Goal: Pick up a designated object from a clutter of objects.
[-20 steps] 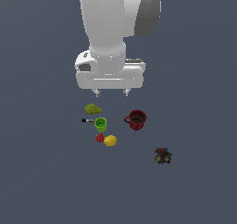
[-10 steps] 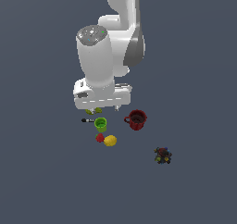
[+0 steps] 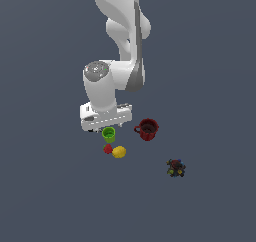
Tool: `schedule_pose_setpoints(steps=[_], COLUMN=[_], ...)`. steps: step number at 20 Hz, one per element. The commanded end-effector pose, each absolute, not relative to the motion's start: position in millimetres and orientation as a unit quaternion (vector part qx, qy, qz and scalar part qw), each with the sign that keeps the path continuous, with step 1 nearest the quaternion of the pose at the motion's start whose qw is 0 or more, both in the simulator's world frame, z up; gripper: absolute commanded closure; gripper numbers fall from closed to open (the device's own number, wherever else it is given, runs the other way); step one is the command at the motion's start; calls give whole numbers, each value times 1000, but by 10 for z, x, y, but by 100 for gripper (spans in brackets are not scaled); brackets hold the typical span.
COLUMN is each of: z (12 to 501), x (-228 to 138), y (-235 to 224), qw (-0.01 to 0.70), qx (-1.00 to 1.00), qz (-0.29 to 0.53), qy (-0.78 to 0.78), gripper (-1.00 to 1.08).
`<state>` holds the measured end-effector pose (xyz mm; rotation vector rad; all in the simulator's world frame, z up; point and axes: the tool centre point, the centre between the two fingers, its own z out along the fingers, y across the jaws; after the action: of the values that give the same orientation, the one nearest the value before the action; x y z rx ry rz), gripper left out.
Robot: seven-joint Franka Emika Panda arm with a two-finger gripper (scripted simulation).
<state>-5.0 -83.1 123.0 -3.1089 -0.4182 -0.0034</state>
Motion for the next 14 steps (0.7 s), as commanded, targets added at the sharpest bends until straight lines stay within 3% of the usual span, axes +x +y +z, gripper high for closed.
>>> schedule_pose_setpoints(steps=[1, 14], z=[1097, 888], x=[-85, -142], y=[-873, -925], qw=[1, 0], qx=[-989, -987], qz=[-1, 0], qy=[-146, -159], gripper=[-92, -92])
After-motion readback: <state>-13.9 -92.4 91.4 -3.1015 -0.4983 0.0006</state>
